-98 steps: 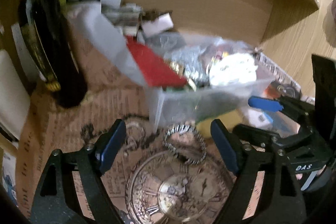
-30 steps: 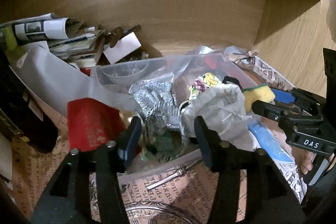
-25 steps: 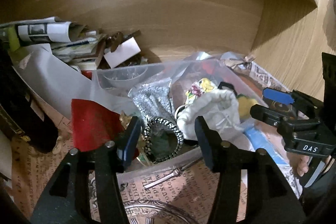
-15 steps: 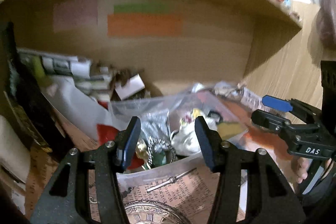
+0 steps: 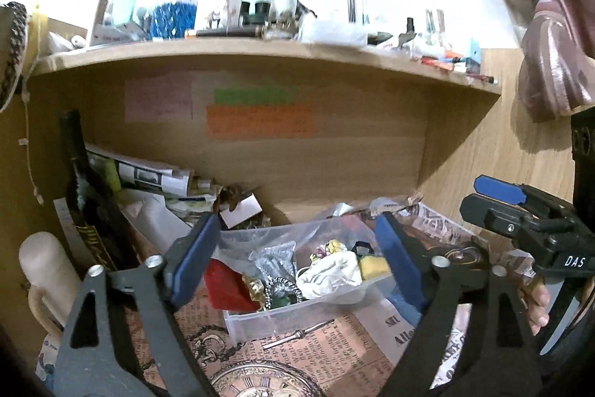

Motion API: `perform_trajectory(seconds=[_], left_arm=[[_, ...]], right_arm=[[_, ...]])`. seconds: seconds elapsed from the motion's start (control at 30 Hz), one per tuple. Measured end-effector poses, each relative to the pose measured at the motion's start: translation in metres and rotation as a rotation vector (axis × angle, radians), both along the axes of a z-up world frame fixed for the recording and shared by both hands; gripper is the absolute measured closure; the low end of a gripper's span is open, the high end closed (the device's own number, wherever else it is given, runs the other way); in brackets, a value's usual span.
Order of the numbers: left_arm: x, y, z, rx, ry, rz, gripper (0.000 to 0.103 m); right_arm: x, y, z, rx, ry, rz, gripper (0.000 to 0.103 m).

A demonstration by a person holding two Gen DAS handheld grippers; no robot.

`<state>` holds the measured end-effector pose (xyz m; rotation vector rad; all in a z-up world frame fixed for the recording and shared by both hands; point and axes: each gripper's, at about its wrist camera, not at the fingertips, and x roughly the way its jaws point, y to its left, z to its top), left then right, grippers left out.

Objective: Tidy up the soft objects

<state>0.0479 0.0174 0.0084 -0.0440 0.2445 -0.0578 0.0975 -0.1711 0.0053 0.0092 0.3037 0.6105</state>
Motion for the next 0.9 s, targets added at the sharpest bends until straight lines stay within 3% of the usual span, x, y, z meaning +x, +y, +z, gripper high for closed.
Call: perform_trajectory(seconds=[0.1, 0.23, 0.9], left_arm=[[-0.009, -0.001, 0.004, 0.003, -0.024, 0.006, 0.004], [-0.018, -0.007, 0.007, 0.008, -0.038, 0.009, 0.001], [-0.023, -0.009, 0.006, -0.002, -0.039, 0.025, 0.000]], right_arm=[[-0.007, -0.002, 0.002, 0.007, -0.018, -0.010, 0.014], [-0.016, -0.005, 0.004, 0.023, -0.039, -0.025, 0.000], [-0.024, -0.008, 0.003, 0.049, -0.032, -0.027, 0.000]])
